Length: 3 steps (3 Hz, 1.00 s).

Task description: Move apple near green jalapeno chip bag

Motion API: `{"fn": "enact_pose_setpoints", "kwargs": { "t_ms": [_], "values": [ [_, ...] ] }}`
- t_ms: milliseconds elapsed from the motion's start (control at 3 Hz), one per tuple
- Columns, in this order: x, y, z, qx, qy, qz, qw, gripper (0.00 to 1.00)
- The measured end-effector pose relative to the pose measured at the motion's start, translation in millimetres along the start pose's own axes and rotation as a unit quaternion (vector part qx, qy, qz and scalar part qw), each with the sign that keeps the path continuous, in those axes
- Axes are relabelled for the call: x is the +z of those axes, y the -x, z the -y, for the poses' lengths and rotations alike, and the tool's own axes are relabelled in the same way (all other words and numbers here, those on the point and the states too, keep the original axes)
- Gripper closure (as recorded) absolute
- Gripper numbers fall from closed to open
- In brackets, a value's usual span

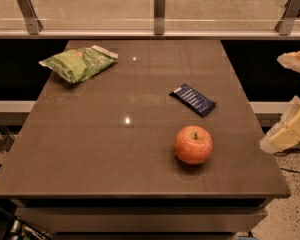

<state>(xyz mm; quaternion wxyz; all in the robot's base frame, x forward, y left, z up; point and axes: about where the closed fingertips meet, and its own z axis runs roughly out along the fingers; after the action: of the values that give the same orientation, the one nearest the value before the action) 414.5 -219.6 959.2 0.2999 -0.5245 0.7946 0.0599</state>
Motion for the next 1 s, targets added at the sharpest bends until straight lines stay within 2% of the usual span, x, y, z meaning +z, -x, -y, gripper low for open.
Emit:
{"fn": "enact_pose_setpoints", "kwargs": {
  "t_ms": [333, 667, 1000],
  "values": [
    [9.5, -6.9, -6.4, 0.025, 0.004, 0.057, 0.9981, 0.00],
    [20.1, -9.7, -15.6, 0.048, 0.006, 0.111, 0.9927, 0.00],
    [34.8, -4.4, -23.3, 0.060, 0.009, 0.148, 0.9871, 0.00]
  ]
}}
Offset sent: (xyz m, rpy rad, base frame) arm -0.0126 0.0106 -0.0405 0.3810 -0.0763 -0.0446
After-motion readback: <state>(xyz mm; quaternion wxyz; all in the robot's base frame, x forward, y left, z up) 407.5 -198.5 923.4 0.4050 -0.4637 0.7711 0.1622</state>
